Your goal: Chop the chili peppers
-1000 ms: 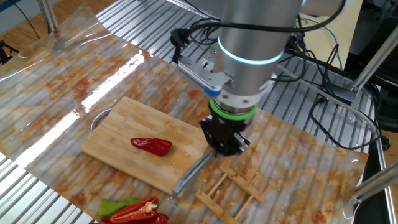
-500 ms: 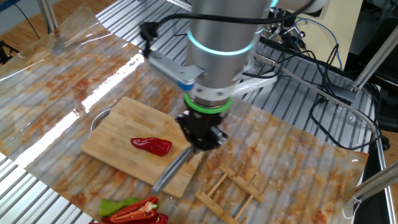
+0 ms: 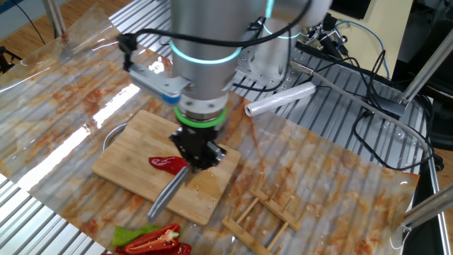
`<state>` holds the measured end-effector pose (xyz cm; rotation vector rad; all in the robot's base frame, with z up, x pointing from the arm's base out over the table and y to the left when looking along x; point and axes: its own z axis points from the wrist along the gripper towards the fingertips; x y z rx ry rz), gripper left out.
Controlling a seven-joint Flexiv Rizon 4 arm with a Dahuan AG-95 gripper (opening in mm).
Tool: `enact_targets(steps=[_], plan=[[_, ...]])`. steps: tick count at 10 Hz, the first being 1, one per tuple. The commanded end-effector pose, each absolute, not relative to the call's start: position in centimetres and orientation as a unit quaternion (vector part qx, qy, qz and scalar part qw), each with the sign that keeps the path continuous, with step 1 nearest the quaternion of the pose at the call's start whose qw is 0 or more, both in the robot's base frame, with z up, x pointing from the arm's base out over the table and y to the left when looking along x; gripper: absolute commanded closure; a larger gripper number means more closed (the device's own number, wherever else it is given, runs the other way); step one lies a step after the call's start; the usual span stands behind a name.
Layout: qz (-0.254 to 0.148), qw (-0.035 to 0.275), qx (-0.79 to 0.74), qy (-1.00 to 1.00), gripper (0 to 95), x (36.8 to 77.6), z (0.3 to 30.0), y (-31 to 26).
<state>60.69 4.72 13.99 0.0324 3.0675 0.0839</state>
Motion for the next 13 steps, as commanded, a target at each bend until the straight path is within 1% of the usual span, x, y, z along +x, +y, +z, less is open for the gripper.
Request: enact_targets(steps=[1, 4, 10, 11, 13], plan=[[0.027, 0.04, 0.003, 0.999, 95.0, 61.15, 13.34, 3.65], [0.027, 0.044, -0.003, 0.999, 95.0, 61.57, 12.62, 3.1], [0.038, 0.038, 0.016, 0.998, 95.0, 61.55, 12.61, 3.11], [0.029, 0.039, 0.022, 0.999, 95.0, 61.55, 12.61, 3.11], [0.029, 0.034, 0.05, 0.998, 95.0, 61.55, 12.61, 3.11]])
